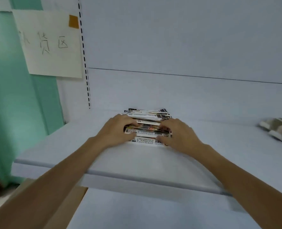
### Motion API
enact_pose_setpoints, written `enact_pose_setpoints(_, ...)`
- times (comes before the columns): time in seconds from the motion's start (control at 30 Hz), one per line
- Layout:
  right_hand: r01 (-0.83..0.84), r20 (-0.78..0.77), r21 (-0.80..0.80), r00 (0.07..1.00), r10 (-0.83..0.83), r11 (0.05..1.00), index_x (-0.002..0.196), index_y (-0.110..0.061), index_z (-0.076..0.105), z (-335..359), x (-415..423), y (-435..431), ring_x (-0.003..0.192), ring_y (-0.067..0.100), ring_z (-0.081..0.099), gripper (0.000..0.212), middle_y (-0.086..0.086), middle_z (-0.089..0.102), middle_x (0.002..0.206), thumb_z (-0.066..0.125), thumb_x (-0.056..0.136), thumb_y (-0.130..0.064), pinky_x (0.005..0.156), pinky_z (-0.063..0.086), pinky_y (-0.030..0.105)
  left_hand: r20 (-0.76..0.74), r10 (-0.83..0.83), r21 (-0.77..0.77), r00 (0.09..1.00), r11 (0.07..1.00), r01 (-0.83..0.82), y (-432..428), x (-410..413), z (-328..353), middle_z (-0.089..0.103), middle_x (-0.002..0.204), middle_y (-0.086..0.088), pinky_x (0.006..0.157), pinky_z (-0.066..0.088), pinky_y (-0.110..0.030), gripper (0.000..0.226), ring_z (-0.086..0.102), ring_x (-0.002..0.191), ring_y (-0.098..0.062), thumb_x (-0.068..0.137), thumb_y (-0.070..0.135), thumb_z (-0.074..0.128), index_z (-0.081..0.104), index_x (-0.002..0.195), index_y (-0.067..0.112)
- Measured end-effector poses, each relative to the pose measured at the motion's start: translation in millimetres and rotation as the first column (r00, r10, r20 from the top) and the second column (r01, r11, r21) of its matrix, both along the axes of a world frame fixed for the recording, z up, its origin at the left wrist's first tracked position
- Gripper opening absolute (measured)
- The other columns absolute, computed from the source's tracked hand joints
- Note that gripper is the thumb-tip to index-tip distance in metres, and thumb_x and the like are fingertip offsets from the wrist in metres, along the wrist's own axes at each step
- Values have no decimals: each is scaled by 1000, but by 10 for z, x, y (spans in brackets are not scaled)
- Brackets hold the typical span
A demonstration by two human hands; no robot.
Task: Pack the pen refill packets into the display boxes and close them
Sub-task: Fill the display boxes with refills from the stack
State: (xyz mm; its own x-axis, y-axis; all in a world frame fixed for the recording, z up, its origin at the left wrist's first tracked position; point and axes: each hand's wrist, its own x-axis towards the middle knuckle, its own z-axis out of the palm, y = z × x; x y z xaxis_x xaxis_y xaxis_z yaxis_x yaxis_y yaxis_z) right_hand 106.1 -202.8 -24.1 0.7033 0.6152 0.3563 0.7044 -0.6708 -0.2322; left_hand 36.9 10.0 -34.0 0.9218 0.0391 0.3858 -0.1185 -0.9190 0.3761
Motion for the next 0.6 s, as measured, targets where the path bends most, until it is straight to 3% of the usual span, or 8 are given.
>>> enact_pose_setpoints(0.13,18,40,105,999,-22,994,116,-21,61,-174,19,33,112,13,43,34,-3,55,113,62,85,-37,87,34,24,56,41,2,998,999,-42,94,-49,-74,57,109,9,91,38,-30,40,48,104,-12,75,39,73,62,113,29)
enact_pose_setpoints(0.27,-75,208,130,977,46,989,96,-15,71,-207,0,-21,95,22,52,15,2,58,97,69,81,-18,75,35,26,96,66,-188,993,981,-47,140,-94,-100,61,102,2,91,42,-31,30,55,100,-16,74,25,76,66,102,22)
enact_pose_setpoints(0.37,-70,223,202,975,23,977,83,-9,66,-211,6,-76,85,26,58,13,3,61,90,67,75,2,69,40,28,119,85,-154,989,986,-66,88,-109,-107,57,102,6,90,40,-31,41,50,101,-14,73,27,77,61,110,22)
enact_pose_setpoints(0.5,-16,208,203,978,-27,979,88,-9,58,-220,18,-79,86,23,56,5,0,59,91,57,85,-5,68,43,33,78,69,-179,995,982,-54,134,-126,-97,61,97,7,85,41,-30,22,53,96,-14,75,29,76,66,94,26)
enact_pose_setpoints(0.6,-10,219,210,975,-37,978,96,-9,56,-201,0,-63,85,24,56,7,3,63,93,53,90,-10,66,40,33,167,81,-286,983,958,-30,152,-143,-74,66,88,6,81,45,-27,11,59,87,-11,76,24,75,70,85,22)
